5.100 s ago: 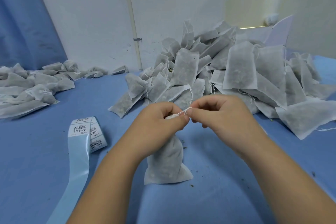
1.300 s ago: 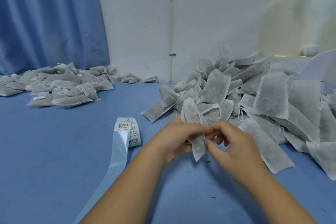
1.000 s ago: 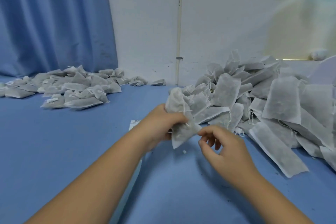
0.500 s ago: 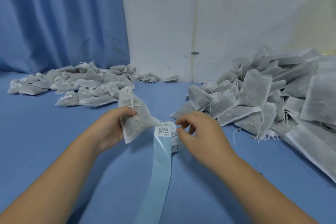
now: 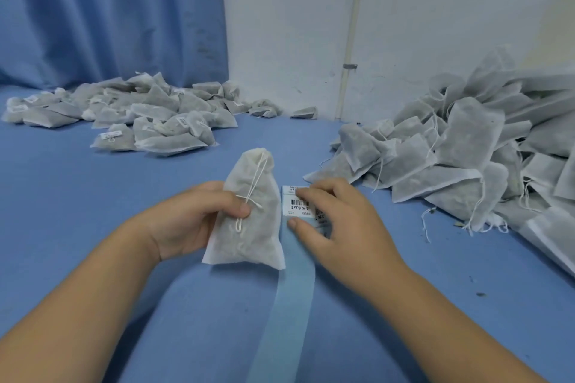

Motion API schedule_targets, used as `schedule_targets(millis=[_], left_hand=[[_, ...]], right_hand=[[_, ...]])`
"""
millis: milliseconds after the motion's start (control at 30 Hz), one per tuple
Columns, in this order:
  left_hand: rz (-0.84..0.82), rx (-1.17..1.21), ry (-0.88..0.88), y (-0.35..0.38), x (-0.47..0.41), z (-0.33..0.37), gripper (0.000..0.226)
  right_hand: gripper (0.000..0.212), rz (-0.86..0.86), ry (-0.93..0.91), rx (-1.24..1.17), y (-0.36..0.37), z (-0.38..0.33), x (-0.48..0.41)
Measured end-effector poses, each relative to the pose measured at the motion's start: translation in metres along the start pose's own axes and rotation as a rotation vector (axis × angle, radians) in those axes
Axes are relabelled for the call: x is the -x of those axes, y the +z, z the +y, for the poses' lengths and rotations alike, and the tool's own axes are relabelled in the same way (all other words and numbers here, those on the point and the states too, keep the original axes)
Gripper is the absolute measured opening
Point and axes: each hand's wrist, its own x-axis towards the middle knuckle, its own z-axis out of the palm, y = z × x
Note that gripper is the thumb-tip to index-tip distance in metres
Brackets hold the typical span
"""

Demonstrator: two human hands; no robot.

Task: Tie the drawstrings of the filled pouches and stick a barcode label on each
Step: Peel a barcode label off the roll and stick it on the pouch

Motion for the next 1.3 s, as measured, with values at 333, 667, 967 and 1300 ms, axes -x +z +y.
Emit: schedule_targets(millis=[333,667,967,1300], left_hand=[[-0.155,-0.015,-0.048,0.008,0.001,-0.005,0.020],[-0.123,0.080,-0.039,0.008,0.002,-0.004,0.031],[-0.126,0.085,-0.068,0.009,0.005,-0.003,0.084],[-0.125,0.097,-0.062,0.010,0.005,-0.003,0.085]], right_hand=[[0.033,0.048,0.015,0.006,0.000,0.000,0.002],[0.035,0.061,0.060,-0.019,-0.003,-0.001,0.002],[0.029,0.066,0.052,0.021,-0.004,-0.004,0.002],[0.015,0.172,-0.135,0.135,-0.006,-0.011,0.001]])
